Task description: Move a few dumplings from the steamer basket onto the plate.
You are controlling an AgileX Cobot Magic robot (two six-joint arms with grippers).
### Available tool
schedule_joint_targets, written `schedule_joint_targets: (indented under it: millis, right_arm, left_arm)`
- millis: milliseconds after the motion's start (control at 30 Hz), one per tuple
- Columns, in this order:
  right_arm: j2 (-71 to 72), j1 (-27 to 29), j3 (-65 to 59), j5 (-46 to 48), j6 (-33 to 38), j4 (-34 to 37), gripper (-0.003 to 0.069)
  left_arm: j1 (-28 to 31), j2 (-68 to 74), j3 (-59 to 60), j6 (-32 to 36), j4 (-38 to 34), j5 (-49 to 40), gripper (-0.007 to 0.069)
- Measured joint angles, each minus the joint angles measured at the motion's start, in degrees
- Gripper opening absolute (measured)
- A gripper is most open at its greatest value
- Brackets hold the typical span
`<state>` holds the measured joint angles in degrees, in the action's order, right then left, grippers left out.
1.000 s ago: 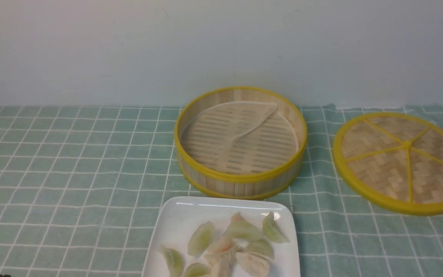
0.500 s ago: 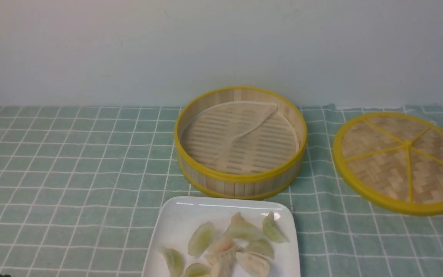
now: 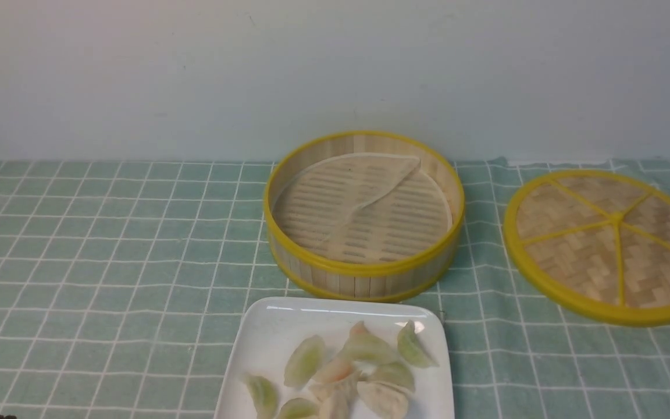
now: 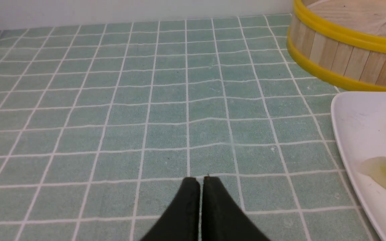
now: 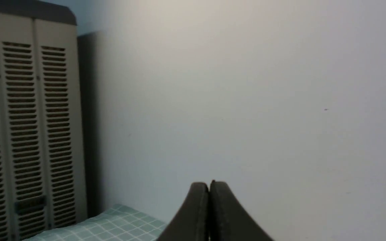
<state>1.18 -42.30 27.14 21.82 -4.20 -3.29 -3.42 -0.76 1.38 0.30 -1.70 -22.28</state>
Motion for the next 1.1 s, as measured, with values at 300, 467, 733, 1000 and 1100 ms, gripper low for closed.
schedule_joint_targets:
  millis: [300, 467, 733, 1000, 1100]
  right_arm:
    - [0.0, 0.3, -4.7, -1.5, 6.0, 6.0, -0.0013]
    - [0.0, 13.8, -11.3, -1.8, 6.8, 3.3, -0.0013]
    - [-0.1, 37.9, -26.8, -1.2, 6.3, 3.7, -0.0013]
    - [-0.2, 45.2, -28.3, 0.0, 4.2, 4.4, -0.0013]
    - [-0.2, 45.3, -28.3, 0.0, 4.5, 4.4, -0.0013]
  left_arm:
    - [0.0, 0.0, 0.0, 0.0, 0.0, 0.0, -0.0006]
    - [0.0, 0.0, 0.0, 0.0, 0.0, 0.0, -0.0006]
    - [0.0, 0.0, 0.0, 0.0, 0.0, 0.0, -0.0006]
    - [0.0, 0.0, 0.0, 0.0, 0.0, 0.1, -0.0006]
    - [0.0, 0.0, 0.0, 0.0, 0.0, 0.1, -0.0006]
